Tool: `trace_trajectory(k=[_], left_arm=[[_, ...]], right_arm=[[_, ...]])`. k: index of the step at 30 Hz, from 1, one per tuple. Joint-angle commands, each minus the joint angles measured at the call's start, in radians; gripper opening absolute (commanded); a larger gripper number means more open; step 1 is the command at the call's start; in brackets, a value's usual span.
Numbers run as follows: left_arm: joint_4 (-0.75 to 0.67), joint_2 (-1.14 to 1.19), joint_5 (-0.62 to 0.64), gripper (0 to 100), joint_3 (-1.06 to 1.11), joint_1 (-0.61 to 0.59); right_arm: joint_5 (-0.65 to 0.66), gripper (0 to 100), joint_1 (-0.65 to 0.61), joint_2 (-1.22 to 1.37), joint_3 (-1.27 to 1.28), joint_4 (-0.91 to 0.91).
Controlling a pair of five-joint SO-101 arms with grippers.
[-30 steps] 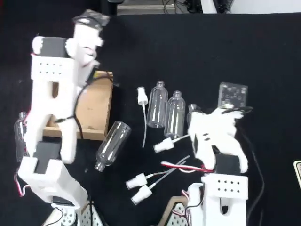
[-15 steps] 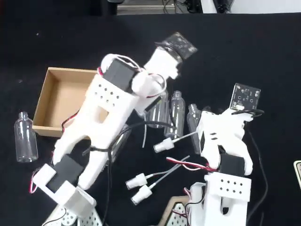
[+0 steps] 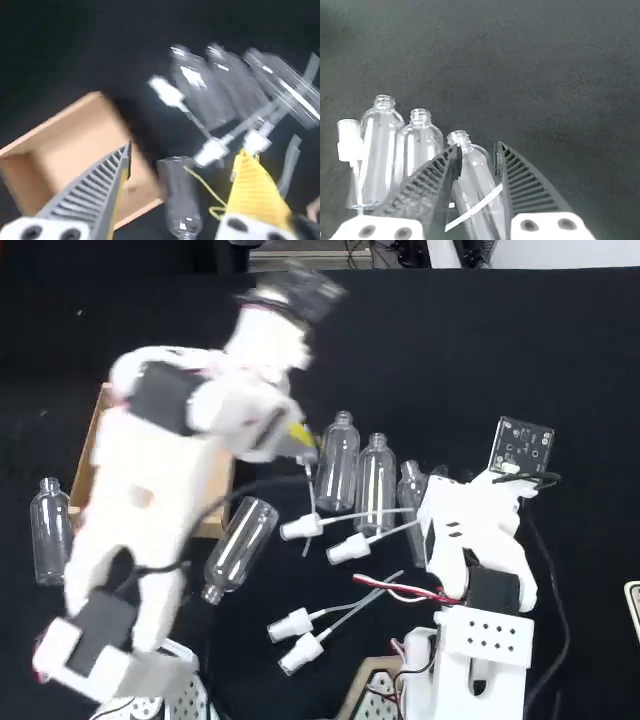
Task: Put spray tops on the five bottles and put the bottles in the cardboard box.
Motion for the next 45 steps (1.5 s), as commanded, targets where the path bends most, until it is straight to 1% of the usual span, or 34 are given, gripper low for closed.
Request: trace_trajectory(k=[1, 4, 7, 10, 11, 13, 15, 17, 19, 22, 24, 26, 29, 31, 34, 41, 45], left_arm=[[0.000, -0.163, 0.008, 31, 0.041, -0.209], [0.000, -0.244, -0.009, 31, 0.199, -0.423], [-0.002, -0.264, -0.089, 31, 0.367, -0.653], [-0.005, -0.262, -0.184, 31, 0.461, -0.857], [-0.021, -0.262, -0.221, 31, 0.490, -0.914], [-0.074, -0.262, -0.284, 31, 0.556, -0.989], [-0.117, -0.262, -0.322, 31, 0.628, -1.026], [-0.152, -0.264, -0.333, 31, 0.697, -1.023], [-0.183, -0.264, -0.328, 31, 0.760, -0.975], [-0.184, -0.275, -0.272, 31, 0.832, -0.839], [-0.184, -0.275, -0.227, 31, 0.854, -0.711], [-0.215, -0.262, -0.183, 31, 0.848, -0.601], [-0.394, -0.232, -0.060, 31, 0.846, -0.479], [-0.494, -0.173, 0.005, 31, 0.846, -0.426], [-0.568, -0.038, 0.066, 31, 0.820, -0.383], [-0.588, 0.238, 0.157, 31, 0.610, -0.360], [-0.649, 0.382, 0.206, 31, 0.498, -0.337]], right_arm=[[0.009, 10.0, -0.035, -0.025, -0.031, -0.003], [0.052, 10.0, -0.048, -0.025, -0.091, 0.087], [0.060, 10.0, -0.080, -0.024, -0.120, 0.144], [0.060, 10.0, -0.117, -0.021, -0.119, 0.146], [0.060, 10.0, -0.124, -0.021, -0.119, 0.146], [0.060, 10.0, -0.141, -0.024, -0.119, 0.147], [0.060, 10.0, -0.157, -0.024, -0.119, 0.147], [0.060, 10.0, -0.170, -0.024, -0.117, 0.149], [0.060, 10.0, -0.181, -0.024, -0.110, 0.144], [0.060, 10.0, -0.190, -0.024, -0.088, 0.120], [0.060, 10.0, -0.189, -0.024, -0.070, 0.098], [0.060, 10.0, -0.190, -0.024, -0.053, 0.083], [0.060, 10.0, -0.190, -0.024, -0.047, 0.078], [0.060, 10.0, -0.190, -0.024, -0.044, 0.078], [0.058, 10.0, -0.190, -0.024, -0.042, 0.081], [0.054, 10.0, -0.190, -0.024, -0.042, 0.081], [0.052, 10.0, -0.190, -0.024, -0.042, 0.083]])
